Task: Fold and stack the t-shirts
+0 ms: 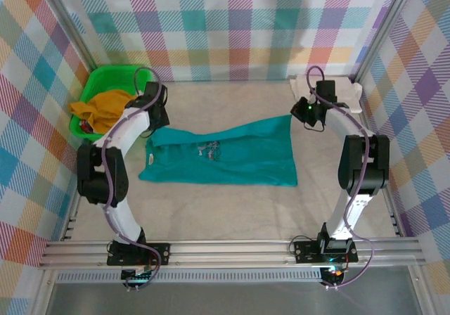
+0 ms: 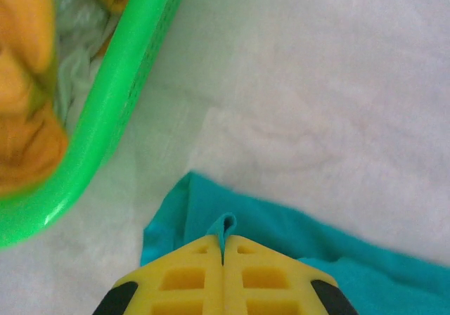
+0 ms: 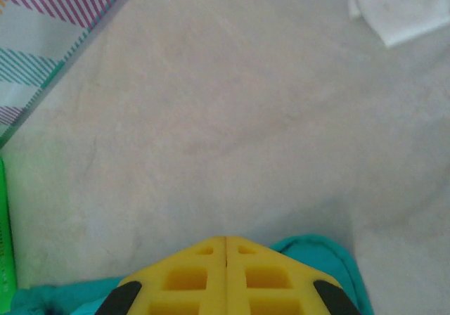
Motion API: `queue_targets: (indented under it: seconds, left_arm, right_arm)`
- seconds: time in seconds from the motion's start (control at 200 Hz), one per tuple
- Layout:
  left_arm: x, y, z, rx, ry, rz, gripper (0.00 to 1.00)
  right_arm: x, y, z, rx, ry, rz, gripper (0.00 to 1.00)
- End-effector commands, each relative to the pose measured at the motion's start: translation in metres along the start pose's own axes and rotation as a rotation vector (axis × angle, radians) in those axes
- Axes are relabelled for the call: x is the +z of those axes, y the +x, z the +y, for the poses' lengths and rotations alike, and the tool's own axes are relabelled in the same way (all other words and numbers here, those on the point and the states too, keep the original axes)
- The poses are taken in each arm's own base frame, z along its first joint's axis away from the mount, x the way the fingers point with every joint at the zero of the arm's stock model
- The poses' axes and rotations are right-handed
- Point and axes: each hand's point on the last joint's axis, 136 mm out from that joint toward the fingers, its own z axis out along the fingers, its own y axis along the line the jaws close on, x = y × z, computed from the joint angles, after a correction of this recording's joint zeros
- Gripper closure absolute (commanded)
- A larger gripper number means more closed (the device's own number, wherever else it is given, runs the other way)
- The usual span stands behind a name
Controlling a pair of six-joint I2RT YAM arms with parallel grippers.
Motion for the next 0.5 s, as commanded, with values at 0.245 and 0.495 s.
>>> queue_targets:
  seconds: [0.245,0.495]
  left_arm:
    - [-0.003,-0.005,0.002,0.007,-0.032,-0.013,1.00]
    - [-0.003,0.035,0.027,0.011,-0.094,0.020,1.00]
  right_arm:
    - [0.002,-0.006,0.005,-0.029,-0.033,-0.012,1.00]
    - [-0.001,0.036,-0.026,0.024,0.021,0.043,1.00]
